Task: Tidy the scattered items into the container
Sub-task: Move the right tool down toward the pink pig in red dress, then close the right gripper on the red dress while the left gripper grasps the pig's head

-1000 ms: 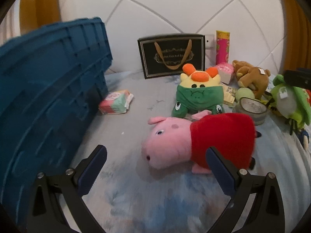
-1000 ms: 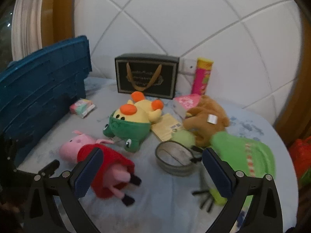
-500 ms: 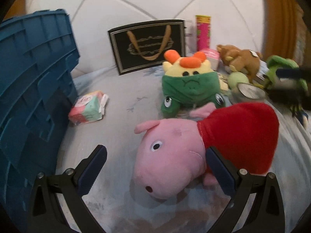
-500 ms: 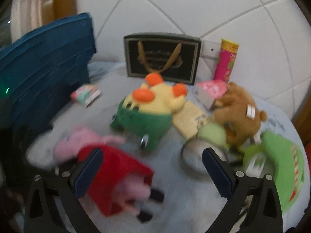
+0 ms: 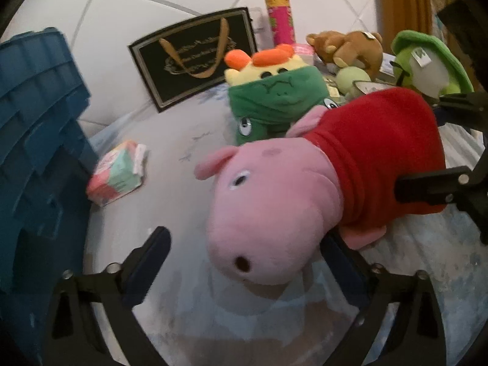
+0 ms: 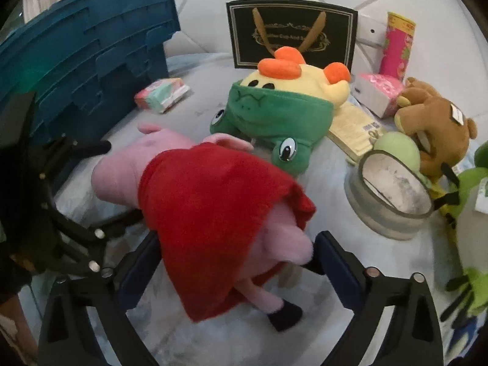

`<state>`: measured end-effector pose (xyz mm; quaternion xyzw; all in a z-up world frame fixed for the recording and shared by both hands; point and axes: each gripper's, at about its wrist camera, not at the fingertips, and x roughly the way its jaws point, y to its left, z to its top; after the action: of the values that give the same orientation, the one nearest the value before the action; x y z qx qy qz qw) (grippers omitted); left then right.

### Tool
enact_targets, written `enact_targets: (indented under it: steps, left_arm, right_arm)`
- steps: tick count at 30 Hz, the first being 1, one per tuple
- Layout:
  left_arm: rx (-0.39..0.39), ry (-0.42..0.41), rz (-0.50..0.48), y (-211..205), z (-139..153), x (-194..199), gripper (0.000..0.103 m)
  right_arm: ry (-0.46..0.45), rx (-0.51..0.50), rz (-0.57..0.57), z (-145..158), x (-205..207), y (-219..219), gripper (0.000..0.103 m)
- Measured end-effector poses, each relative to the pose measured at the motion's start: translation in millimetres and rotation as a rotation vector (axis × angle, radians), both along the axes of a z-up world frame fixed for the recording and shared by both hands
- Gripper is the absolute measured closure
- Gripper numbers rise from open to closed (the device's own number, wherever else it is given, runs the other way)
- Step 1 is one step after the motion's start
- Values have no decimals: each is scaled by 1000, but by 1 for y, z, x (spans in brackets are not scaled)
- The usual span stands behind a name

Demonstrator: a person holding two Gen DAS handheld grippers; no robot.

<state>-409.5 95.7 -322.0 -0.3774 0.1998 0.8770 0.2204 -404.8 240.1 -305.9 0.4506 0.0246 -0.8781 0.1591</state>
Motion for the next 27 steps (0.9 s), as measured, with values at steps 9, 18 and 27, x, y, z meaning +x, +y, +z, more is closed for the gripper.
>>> enact_targets:
  steps: [9,18,27]
  left_arm:
    - [26,-54,27,8,-5,-6,43]
    - [59,26,47,6,35,24,51]
    - [136,117,44,4,98,69,72]
  right_arm:
    - [68,77,-40,1,4,-19,34]
    - [117,73,-37,33,28,-14,62]
    - [194,77,-7,88,74,-1,96]
